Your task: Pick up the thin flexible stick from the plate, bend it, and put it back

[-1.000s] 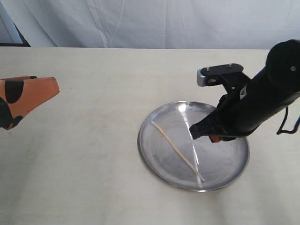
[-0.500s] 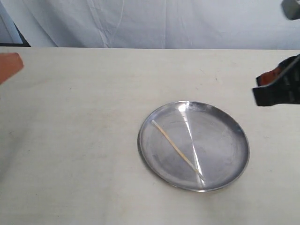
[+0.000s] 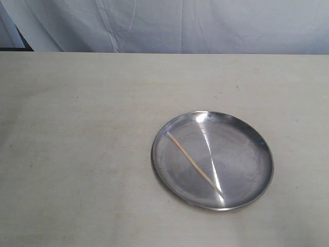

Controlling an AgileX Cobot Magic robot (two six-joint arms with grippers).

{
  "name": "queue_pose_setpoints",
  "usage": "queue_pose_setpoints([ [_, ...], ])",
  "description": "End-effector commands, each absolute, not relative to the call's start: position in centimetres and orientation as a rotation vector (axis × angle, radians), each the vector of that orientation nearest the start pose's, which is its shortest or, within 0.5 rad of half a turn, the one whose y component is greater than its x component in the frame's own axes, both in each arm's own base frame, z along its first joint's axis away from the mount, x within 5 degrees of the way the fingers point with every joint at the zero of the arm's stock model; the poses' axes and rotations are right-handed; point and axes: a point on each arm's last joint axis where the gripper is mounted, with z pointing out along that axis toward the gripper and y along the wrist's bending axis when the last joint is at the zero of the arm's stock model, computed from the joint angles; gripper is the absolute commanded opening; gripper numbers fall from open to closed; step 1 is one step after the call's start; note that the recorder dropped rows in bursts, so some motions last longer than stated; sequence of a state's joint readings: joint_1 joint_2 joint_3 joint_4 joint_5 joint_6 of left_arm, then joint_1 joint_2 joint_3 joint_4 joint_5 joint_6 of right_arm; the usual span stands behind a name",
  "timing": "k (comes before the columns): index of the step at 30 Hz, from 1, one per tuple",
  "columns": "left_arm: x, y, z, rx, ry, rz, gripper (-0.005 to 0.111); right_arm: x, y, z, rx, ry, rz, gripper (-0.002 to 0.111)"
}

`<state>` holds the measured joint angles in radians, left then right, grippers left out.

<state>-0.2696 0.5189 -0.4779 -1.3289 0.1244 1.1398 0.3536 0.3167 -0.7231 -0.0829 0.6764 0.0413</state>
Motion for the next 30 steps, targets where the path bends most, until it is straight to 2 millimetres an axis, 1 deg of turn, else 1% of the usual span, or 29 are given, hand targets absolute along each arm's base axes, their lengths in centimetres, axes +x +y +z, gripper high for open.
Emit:
queue_pose_setpoints([
  [1,10.5,-4.1,33.4,0.178,1.555,-0.453,0.000,2.8,0.7,35.4,-0.272,1.627,0.227,-0.001],
  [3,10.5,-4.1,33.4,0.178,1.555,-0.453,0.000,2.9,0.5,33.7,-0.288,1.674,0.181,-0.001],
  [5,10.5,-4.1,33.4,0.173,1.553,-0.445,0.000,3.3,0.6,31.8,-0.304,1.759,0.162,-0.001],
  [6,10.6,-4.0,33.4,0.169,1.550,-0.435,0.000,3.5,0.7,30.8,-0.308,1.809,0.173,-0.001],
  [9,10.7,-3.7,33.5,0.167,1.540,-0.385,0.000,3.5,1.1,28.8,-0.313,1.935,0.216,-0.001],
  [13,10.8,-3.4,33.6,0.146,1.528,-0.339,0.000,3.6,1.4,28.8,-0.300,1.924,0.268,-0.001],
  [23,10.8,-3.3,33.6,0.140,1.526,-0.334,0.000,3.5,1.4,28.7,-0.300,1.928,0.270,-0.001],
  [30,10.8,-3.3,33.2,0.142,1.537,-0.334,0.000,3.5,1.4,28.7,-0.298,1.928,0.271,-0.001],
])
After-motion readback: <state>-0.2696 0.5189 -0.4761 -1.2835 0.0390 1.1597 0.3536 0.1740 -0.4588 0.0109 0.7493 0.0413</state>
